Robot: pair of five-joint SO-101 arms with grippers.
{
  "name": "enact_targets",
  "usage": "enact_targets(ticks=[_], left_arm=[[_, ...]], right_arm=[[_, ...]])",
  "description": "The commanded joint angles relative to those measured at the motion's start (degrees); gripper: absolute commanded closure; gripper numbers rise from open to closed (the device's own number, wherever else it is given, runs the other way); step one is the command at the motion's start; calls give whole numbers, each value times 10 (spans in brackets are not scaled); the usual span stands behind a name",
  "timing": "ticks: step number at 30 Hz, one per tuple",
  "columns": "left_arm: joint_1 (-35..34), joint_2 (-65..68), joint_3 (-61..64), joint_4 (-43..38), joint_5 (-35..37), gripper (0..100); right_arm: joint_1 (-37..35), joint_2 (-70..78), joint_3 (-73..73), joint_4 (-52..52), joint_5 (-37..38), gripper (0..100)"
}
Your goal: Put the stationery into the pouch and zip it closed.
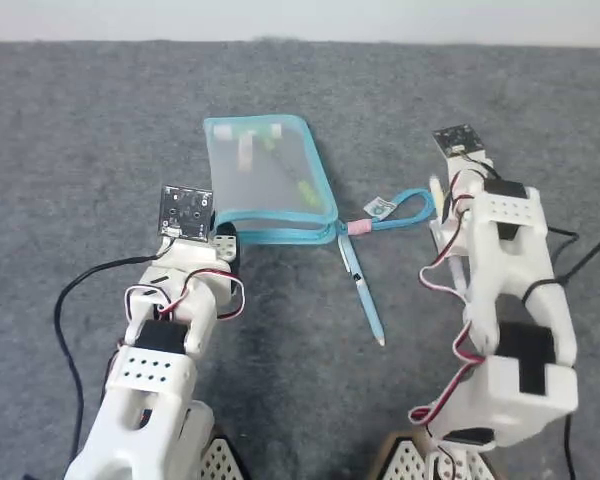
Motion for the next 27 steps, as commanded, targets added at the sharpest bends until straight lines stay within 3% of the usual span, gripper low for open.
enact_targets(ticks=[1, 9, 21, 27], left_arm=[[4, -1, -7, -2, -4, 988], [4, -1, -7, -2, -4, 988], [4, -1, -7, -2, -4, 988], [4, -1, -7, -2, -4, 988]], right_arm=[[15, -7, -31, -7, -6, 832], [5, -2, -22, 51, -9, 832], [-10, -1, 84, -13, -11, 837], [-7, -1, 106, -26, -11, 997]])
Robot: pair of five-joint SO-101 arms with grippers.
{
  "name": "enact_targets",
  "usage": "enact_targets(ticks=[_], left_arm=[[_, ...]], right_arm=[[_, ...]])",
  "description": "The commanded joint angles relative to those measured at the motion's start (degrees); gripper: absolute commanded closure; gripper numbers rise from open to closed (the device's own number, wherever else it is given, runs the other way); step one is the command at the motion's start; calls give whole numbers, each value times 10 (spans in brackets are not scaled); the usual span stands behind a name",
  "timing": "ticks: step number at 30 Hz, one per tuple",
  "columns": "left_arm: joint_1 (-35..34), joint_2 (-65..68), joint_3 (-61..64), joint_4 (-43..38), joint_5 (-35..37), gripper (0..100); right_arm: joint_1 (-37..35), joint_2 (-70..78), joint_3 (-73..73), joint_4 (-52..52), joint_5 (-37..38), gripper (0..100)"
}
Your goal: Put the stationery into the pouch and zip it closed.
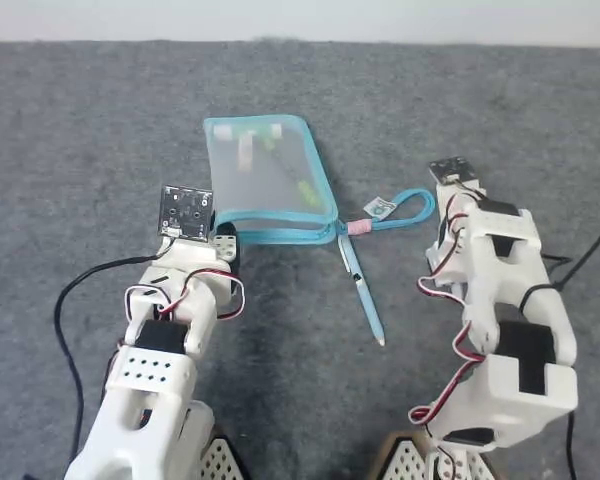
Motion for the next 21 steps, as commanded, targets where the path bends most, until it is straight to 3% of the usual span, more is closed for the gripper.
enact_targets(ticks=[1, 7, 11, 16, 21], left_arm=[[4, -1, -7, -2, -4, 988], [7, -1, -7, -2, -2, 988], [13, 4, -7, -12, 1, 988], [53, 4, 7, -55, 2, 988], [73, 4, 7, -56, 2, 988]], right_arm=[[1, -5, 9, 1, -9, 986], [34, -68, 1, 44, -9, 991], [10, -192, 4, 116, -10, 991], [-86, -393, 4, 226, -10, 992], [-233, -541, 5, 313, -4, 992]])
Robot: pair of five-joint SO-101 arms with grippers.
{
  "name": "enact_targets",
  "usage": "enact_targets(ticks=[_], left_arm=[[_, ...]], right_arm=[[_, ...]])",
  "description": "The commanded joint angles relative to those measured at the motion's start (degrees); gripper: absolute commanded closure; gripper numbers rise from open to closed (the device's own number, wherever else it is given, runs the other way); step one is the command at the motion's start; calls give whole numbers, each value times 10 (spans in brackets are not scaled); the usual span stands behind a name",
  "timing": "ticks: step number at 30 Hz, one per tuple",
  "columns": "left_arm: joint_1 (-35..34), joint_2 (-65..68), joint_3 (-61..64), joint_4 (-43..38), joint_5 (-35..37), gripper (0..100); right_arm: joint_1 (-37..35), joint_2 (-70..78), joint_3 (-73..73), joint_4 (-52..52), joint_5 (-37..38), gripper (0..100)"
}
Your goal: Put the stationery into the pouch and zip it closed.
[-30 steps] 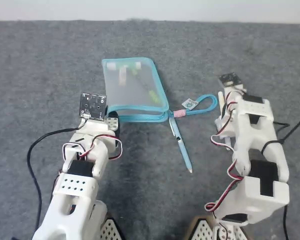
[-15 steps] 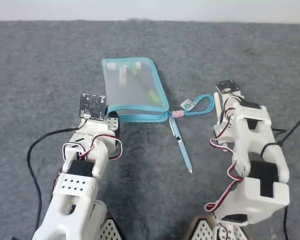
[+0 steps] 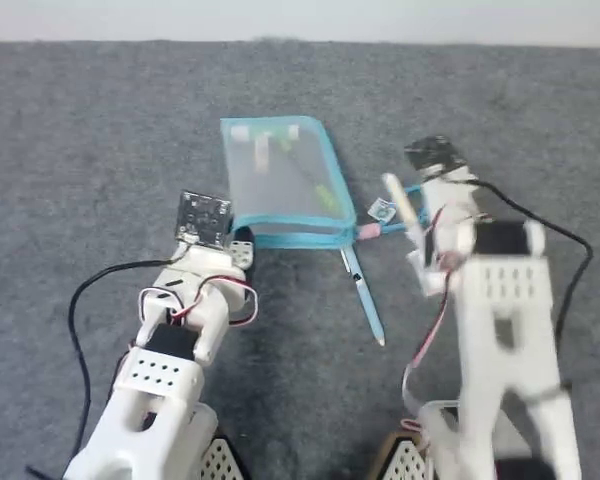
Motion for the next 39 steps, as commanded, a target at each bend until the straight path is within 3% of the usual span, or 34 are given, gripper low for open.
enact_targets(ticks=[1, 4, 7, 14, 23, 29, 39], left_arm=[[12, 4, -14, -23, 2, 988], [13, 3, -14, -23, 2, 988], [12, 0, -13, -23, 2, 988], [12, 2, -13, -23, 2, 988], [12, 4, -12, -23, 1, 988], [12, 3, -12, -23, -1, 988], [12, 4, -12, -23, -2, 988]], right_arm=[[-115, -110, -10, 58, -4, 992], [-211, -108, -10, 67, -9, 992], [-245, -67, -10, 67, -10, 992], [-241, 29, -23, 34, -11, 992], [-127, 77, -33, 42, -38, 992], [-115, 74, -17, 41, -33, 992], [-162, -131, 36, 110, 27, 992]])
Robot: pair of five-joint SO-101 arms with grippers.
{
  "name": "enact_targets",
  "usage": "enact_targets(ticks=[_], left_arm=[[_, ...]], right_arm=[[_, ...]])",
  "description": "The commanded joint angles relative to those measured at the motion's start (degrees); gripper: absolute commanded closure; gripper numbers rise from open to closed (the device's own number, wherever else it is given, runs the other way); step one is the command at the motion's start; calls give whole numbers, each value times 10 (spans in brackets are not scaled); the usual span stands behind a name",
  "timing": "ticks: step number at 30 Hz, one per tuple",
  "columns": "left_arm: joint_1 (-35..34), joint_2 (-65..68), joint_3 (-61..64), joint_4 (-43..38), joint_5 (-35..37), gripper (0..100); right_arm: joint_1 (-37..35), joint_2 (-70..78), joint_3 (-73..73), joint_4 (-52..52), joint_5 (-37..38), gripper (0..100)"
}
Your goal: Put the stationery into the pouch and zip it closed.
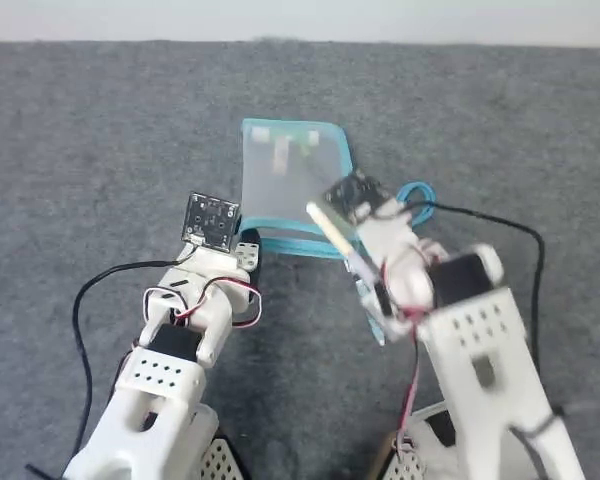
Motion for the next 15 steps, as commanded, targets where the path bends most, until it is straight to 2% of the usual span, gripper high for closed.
enact_targets(ticks=[1, 9, 15], left_arm=[[6, 4, -13, -23, -2, 988], [6, 4, -13, -23, -2, 988], [6, 4, -13, -23, -2, 988]], right_arm=[[-29, -88, 22, 49, 40, 992], [-38, -137, 38, 76, 70, 992], [-35, -81, 28, 29, 25, 992]])
